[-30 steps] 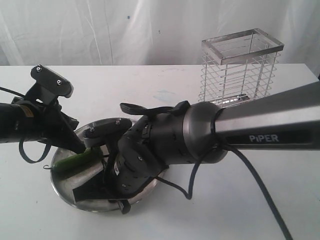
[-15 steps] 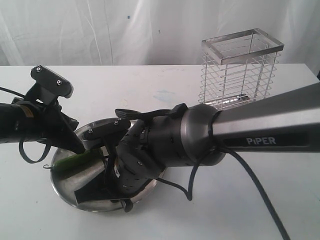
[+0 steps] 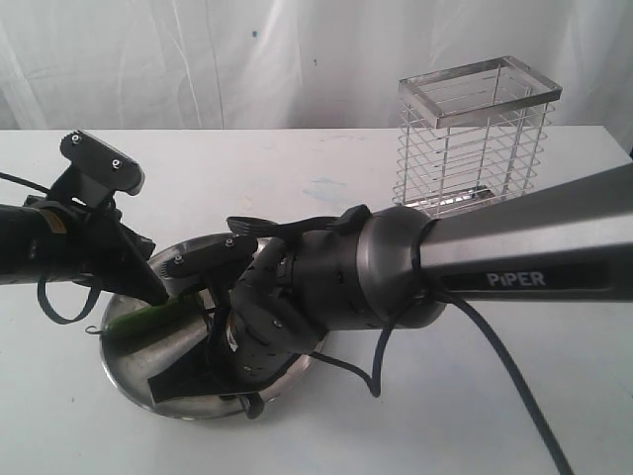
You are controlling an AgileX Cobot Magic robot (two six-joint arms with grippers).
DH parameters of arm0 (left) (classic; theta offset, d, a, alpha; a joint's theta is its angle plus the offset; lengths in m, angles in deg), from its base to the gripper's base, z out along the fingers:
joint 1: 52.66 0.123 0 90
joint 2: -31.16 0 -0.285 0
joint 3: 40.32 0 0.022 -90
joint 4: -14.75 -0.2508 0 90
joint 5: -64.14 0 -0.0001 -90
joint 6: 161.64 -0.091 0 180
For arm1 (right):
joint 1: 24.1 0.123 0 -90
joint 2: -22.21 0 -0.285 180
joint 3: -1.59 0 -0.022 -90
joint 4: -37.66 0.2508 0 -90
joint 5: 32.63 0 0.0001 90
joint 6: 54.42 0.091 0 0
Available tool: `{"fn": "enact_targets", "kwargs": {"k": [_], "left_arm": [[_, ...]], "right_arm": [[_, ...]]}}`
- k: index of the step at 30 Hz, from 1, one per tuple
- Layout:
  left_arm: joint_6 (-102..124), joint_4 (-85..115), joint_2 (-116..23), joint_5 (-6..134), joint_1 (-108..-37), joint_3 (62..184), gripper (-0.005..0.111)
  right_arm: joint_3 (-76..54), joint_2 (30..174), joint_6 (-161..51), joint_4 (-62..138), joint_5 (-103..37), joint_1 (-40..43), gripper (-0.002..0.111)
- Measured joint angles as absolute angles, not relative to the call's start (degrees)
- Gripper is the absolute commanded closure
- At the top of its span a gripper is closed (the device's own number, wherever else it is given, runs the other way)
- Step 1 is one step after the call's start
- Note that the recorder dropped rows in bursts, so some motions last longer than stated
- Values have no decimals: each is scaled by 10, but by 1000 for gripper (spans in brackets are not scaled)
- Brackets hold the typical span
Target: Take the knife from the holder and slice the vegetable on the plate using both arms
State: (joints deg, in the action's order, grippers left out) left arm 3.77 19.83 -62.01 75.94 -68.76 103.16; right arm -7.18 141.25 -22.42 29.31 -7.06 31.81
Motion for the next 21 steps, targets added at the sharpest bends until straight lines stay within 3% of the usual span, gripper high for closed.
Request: {"fn": "enact_targets", "kwargs": {"k": [21], "left_arm": [[41,198,-620,759,-688,1032,107]], "right_arm": [[-72,1412,-197,262,-71,318,108]]}}
